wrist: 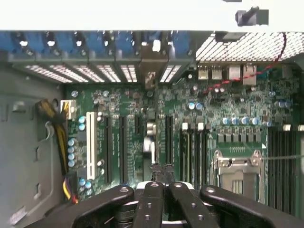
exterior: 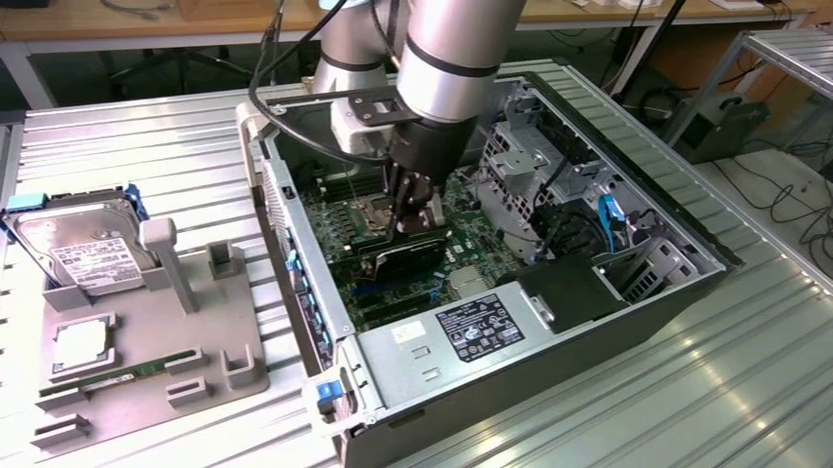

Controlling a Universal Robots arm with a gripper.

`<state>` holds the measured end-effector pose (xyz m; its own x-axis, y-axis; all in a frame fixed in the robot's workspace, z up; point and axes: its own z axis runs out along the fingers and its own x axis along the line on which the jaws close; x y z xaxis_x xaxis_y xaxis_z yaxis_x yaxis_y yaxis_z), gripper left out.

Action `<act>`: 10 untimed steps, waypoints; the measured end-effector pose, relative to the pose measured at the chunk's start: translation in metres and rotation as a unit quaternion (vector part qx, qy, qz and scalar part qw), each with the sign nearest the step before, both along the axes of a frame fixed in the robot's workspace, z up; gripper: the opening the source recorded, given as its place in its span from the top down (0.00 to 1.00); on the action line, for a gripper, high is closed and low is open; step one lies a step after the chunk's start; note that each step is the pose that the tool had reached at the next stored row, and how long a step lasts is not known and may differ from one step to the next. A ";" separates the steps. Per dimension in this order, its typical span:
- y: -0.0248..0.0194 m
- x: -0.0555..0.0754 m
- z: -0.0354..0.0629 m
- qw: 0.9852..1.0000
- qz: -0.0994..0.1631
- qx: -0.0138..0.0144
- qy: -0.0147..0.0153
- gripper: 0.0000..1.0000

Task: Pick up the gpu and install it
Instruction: 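Press down on the gpu until it lock into place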

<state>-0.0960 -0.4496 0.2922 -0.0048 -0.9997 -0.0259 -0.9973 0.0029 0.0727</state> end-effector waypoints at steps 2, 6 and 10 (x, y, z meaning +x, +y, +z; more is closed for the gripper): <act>0.0006 -0.007 -0.0035 1.000 0.000 0.000 0.000 0.89; 0.0006 -0.017 -0.0123 1.000 0.000 0.000 0.000 0.89; 0.0005 -0.022 -0.0161 1.000 0.000 0.000 0.000 0.89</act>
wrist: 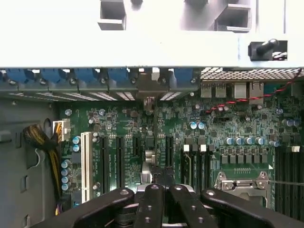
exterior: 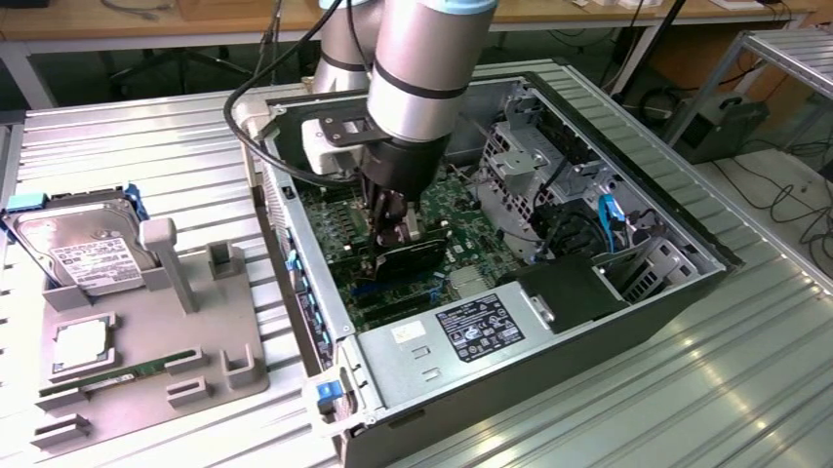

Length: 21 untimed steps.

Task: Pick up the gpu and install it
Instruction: 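Press down on the gpu until it lock into place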

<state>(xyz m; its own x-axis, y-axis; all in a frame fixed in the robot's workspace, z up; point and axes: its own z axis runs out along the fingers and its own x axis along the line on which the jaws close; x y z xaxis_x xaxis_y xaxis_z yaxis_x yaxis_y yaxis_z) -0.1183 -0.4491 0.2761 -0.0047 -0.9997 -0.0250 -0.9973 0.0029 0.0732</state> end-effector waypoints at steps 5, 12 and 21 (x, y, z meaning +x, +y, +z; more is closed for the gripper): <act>0.0001 -0.004 -0.0041 1.000 0.000 0.000 0.000 0.89; 0.0001 -0.004 0.0010 1.000 0.000 0.000 0.000 0.89; 0.0001 0.012 0.0145 1.000 0.000 0.000 0.003 0.89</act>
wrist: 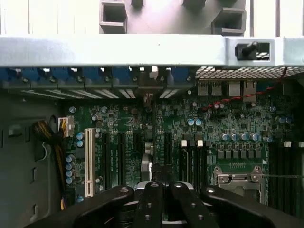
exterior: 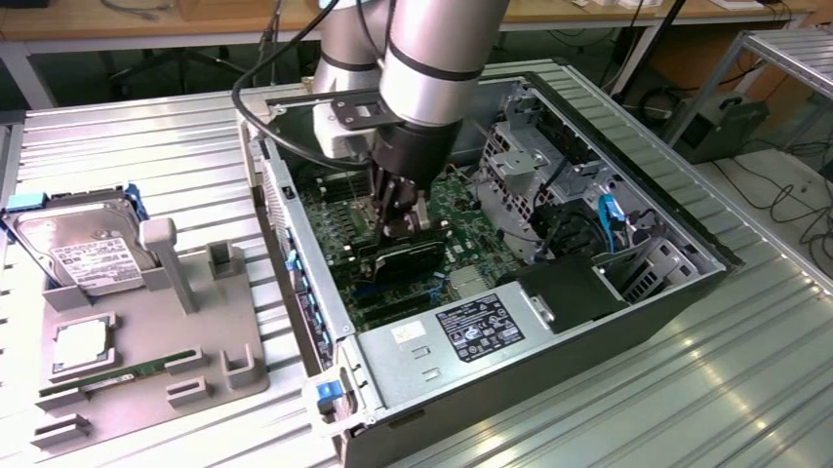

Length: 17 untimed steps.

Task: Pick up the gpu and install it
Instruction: 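Press down on the gpu until it lock into place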

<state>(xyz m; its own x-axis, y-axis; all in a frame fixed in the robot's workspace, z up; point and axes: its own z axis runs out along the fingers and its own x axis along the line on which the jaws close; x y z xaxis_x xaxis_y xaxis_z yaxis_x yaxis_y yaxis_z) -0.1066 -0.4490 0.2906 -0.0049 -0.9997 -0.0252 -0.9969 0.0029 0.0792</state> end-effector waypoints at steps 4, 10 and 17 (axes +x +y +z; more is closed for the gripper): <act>0.0000 0.013 0.0009 1.000 0.000 0.000 0.003 0.89; 0.0000 0.023 0.0051 1.000 0.000 0.000 0.005 0.89; 0.0000 0.023 0.0052 1.000 0.000 0.000 0.005 0.89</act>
